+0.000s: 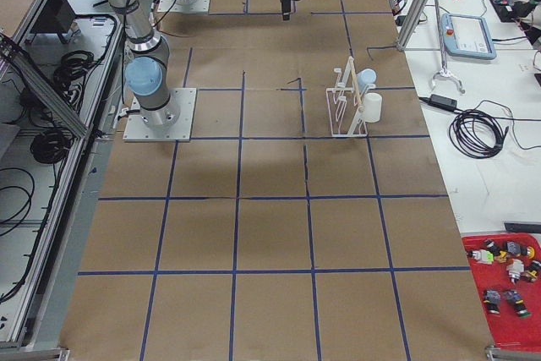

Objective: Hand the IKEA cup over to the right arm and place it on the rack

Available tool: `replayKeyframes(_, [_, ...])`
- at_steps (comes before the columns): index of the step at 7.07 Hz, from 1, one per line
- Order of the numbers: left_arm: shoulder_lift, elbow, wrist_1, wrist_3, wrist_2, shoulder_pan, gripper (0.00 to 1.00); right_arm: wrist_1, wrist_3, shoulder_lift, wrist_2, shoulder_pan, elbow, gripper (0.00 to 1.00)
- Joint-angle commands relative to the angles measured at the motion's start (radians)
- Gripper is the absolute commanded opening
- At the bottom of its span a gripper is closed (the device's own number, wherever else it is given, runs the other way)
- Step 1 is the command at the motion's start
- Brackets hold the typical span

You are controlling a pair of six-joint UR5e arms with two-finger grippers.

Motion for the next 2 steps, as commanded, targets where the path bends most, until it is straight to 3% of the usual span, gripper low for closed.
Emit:
replayKeyframes(1, [0.000,0.000,0.000,0.000,-0.002,0.000,1.00,0.000,0.000,0.002,0.003,-0.001,0.000,1.00])
replayKeyframes(2, [0.002,-0.003,0.000,0.000,0.000,-0.002,1.00,0.000,0.001,0.002,0.004,-0.001,0.000,1.00])
